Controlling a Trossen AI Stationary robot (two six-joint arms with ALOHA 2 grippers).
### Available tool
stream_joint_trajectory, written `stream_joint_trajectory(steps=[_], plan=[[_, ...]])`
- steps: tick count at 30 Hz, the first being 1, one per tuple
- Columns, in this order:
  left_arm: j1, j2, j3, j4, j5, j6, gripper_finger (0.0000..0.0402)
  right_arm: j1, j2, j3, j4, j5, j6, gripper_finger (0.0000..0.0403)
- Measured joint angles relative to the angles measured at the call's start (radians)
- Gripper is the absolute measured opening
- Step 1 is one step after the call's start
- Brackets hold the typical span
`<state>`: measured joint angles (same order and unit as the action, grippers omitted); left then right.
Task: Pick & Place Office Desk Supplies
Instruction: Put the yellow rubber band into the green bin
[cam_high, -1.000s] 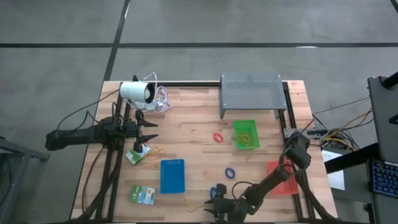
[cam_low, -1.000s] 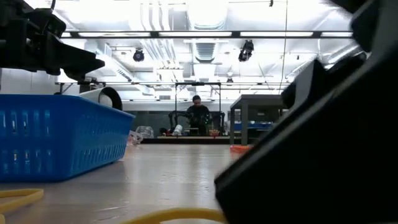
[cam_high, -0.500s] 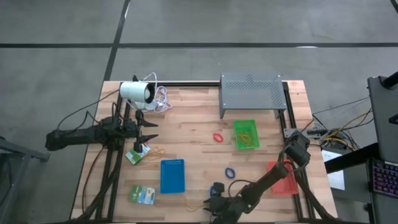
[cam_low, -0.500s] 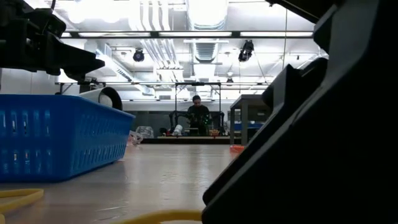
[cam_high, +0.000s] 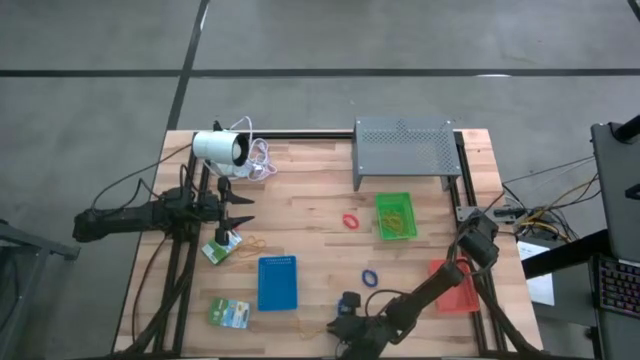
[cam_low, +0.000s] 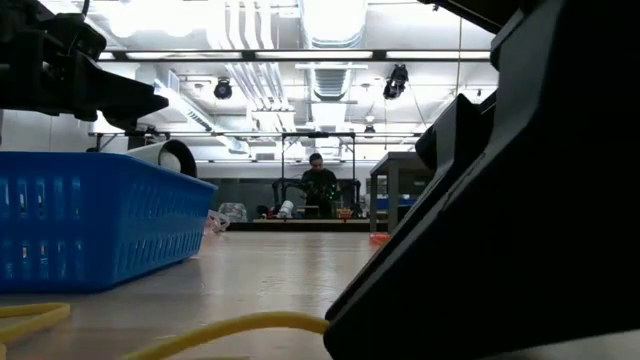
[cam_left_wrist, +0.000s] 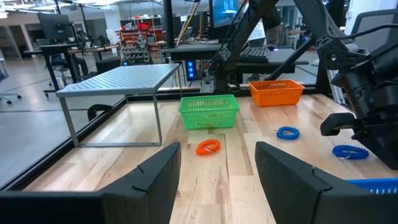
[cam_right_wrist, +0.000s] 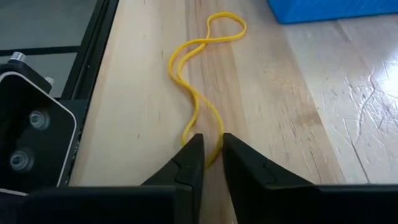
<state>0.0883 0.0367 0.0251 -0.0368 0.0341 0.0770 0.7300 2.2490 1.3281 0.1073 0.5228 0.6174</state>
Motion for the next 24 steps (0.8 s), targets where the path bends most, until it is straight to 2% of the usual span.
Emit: stream_joint_trajectory(steps=[7,24], plan=[[0.0,0.0,0.0,0.0,0.0,0.0,0.0212,0.0,0.002,0.0,0.002,0.0,0.0,0.0011],[0.0,0.0,0.0,0.0,0.0,0.0,0.0212,0.003,-0.005,0.021,-0.004,0.063,-0.049,0.0008]])
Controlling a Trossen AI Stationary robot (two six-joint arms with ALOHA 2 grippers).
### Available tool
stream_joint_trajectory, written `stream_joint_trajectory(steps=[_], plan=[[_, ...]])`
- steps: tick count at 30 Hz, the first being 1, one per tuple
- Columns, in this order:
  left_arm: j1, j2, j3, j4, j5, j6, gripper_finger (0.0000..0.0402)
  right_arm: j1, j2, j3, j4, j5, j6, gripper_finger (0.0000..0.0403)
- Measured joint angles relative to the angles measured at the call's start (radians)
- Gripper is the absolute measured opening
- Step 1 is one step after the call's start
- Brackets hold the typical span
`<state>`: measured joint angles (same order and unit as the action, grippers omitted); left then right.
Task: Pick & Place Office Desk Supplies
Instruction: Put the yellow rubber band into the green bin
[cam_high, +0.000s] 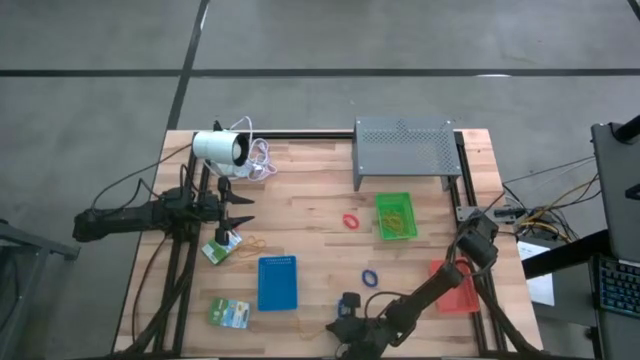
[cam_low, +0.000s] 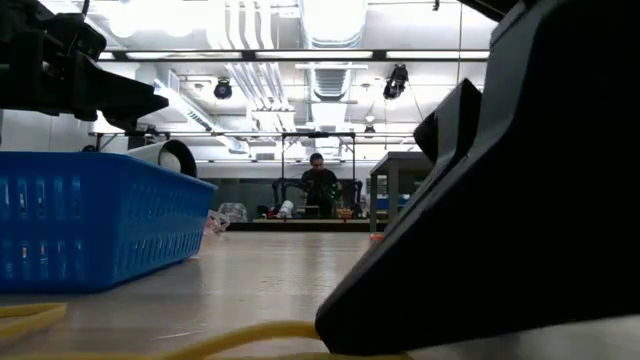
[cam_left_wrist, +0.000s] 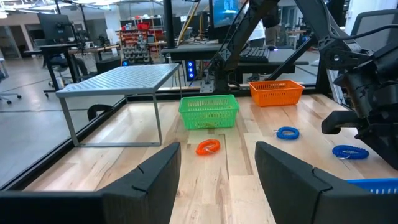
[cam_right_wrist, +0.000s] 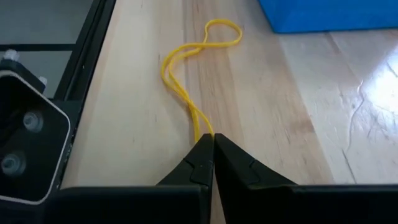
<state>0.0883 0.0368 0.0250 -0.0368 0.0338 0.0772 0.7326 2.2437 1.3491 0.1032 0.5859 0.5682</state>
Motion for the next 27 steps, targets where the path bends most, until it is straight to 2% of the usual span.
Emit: stream_joint_trajectory(steps=[9,17,27], plan=[[0.0,0.0,0.0,0.0,0.0,0.0,0.0212,0.008,-0.025,0.001,0.004,0.048,-0.004,0.0008],[0.0,0.0,0.0,0.0,0.0,0.0,0.0212,0.034,-0.085,-0.002,-0.003,0.134,-0.054,0.0008],[0.0,0.0,0.0,0.0,0.0,0.0,0.0212,0.04,-0.224,-0.005,-0.144,0.15,-0.052,0.0008]])
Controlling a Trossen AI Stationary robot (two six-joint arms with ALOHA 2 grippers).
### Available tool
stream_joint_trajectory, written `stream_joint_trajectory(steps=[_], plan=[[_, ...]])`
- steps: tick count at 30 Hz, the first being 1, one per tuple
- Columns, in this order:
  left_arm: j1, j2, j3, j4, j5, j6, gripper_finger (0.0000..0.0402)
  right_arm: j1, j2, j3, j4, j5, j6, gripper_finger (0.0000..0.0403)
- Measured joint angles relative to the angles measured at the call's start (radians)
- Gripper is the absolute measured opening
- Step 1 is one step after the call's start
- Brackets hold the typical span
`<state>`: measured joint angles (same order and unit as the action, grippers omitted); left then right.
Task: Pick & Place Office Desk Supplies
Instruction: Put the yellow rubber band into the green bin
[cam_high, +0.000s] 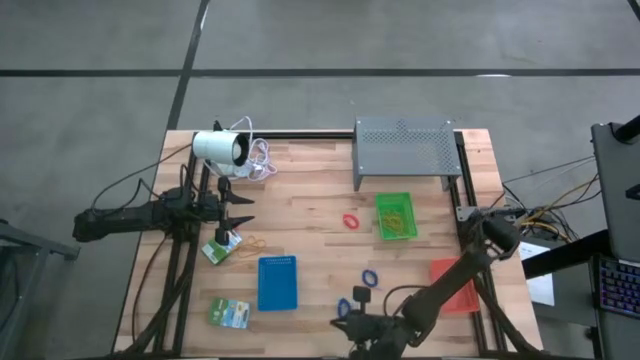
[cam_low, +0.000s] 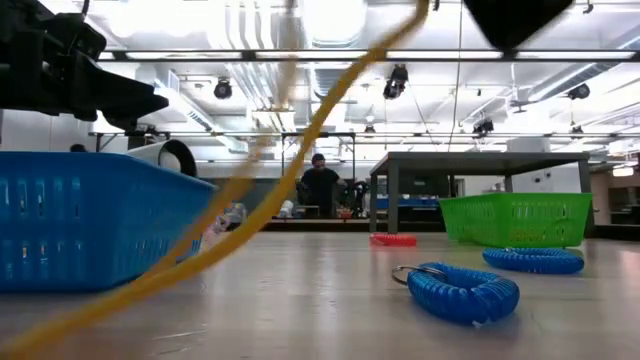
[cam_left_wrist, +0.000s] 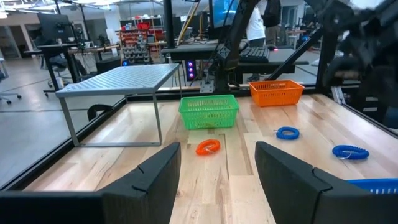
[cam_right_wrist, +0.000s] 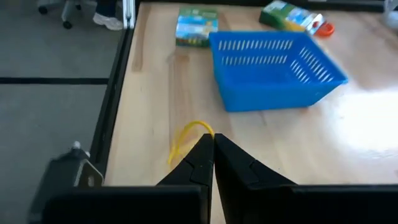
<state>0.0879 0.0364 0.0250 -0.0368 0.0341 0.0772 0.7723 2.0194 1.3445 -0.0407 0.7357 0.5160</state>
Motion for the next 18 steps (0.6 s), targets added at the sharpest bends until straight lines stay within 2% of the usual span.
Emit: stream_joint_trajectory(steps=[12,18], plan=[[0.0,0.0,0.0,0.0,0.0,0.0,0.0212,0.0,-0.232,-0.006,-0.138,0.0,-0.004,0.0008],[0.0,0.0,0.0,0.0,0.0,0.0,0.0212,0.0,-0.332,-0.006,-0.28,0.0,0.006,0.0008]])
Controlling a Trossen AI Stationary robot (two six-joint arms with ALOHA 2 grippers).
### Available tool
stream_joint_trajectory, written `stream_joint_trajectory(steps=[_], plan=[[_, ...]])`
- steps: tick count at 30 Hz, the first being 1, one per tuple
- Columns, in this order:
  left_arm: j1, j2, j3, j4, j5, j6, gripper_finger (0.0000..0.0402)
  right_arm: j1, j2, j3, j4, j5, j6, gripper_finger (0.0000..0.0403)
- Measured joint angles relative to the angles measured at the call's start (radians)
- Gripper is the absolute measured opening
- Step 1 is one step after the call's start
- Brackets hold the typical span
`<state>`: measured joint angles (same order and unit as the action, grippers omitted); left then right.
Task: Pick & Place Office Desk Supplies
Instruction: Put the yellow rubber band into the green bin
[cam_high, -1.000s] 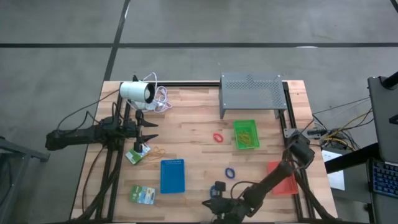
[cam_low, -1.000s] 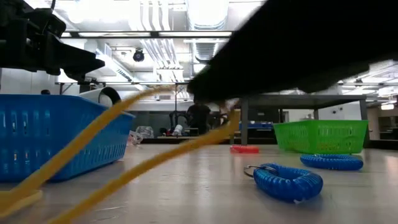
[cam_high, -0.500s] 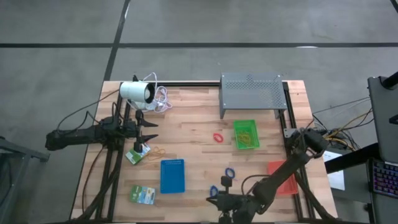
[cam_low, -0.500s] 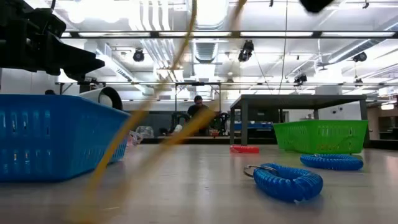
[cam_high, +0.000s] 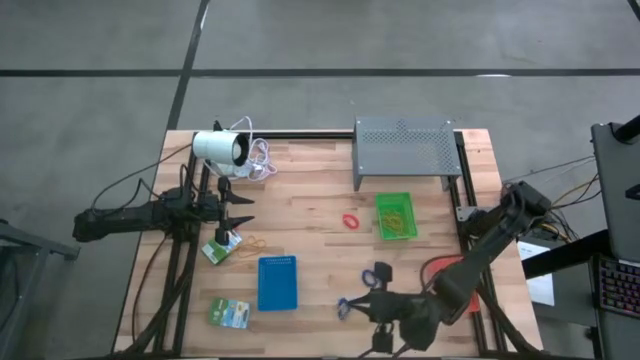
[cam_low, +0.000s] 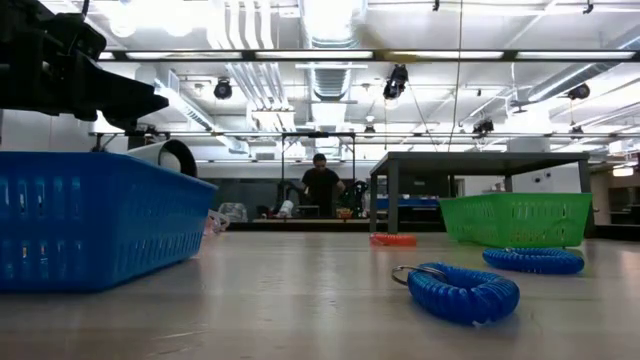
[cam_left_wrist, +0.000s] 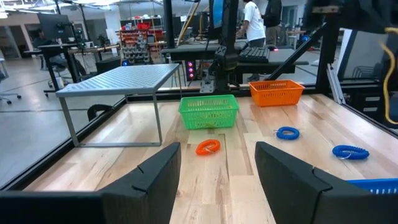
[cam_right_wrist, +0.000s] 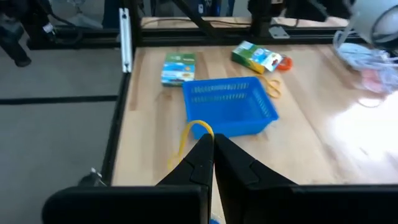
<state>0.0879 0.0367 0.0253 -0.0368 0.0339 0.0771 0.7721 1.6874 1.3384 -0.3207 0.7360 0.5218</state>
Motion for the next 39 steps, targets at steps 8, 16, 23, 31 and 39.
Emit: stream_joint_trajectory(steps=[8,16,23,31,39], plan=[[0.0,0.0,0.0,0.0,0.0,0.0,0.0212,-0.001,-0.112,0.0,-0.238,-0.007,0.13,0.0008],[0.0,0.0,0.0,0.0,0.0,0.0,0.0212,0.0,-0.239,-0.002,-0.487,-0.073,0.25,0.0008],[0.0,0.0,0.0,0.0,0.0,0.0,0.0212,-0.001,-0.36,-0.002,-0.648,-0.134,0.341,0.0008],[0.0,0.0,0.0,0.0,0.0,0.0,0.0212,-0.004,-0.457,-0.007,-0.818,-0.145,0.439,0.0008],[0.0,0.0,0.0,0.0,0.0,0.0,0.0212,-0.041,-0.5,-0.007,-0.986,-0.143,0.561,0.0008]])
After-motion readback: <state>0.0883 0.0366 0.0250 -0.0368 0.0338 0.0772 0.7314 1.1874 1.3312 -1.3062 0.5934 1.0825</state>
